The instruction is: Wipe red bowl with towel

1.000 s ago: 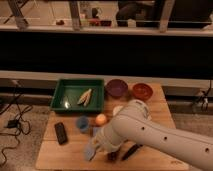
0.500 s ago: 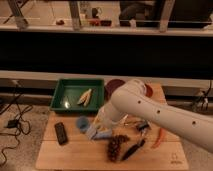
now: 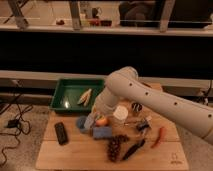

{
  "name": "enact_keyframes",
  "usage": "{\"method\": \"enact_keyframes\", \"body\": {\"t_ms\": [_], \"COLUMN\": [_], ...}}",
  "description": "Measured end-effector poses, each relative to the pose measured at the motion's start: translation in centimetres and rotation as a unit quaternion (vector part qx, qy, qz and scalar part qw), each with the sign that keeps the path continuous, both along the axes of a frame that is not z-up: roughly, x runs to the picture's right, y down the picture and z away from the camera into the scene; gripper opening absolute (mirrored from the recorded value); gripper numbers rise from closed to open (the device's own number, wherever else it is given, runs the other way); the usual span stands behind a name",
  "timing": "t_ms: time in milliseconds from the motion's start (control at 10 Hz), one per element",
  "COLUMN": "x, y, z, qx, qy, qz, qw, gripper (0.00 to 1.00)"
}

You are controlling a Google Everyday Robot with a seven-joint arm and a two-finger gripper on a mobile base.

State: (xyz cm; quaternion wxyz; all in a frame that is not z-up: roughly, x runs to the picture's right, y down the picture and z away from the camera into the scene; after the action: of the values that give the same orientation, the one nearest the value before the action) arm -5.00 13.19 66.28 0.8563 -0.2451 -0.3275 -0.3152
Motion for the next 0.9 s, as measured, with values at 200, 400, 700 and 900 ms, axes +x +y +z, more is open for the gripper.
{"method": "enact_keyframes", "body": {"t_ms": [200,400,700,900], "x": [-1.6,-3.0,-4.8,-5.6], "y": [2.3,5.7,10.9,12.3], "z": [-0.9,-2.7,-6.5,-7.8], "qx": [-0.003,-0.003,-0.002,-0.003], "qy": [-0.010,-0.015,-0.021,-0.027], "qz": [-0.021,-0.031,-0.034,-0.033], "qw": [0.9997,0.9994,0.9992,0.9991], "gripper": [0.20,0.20,0.20,0.20]}}
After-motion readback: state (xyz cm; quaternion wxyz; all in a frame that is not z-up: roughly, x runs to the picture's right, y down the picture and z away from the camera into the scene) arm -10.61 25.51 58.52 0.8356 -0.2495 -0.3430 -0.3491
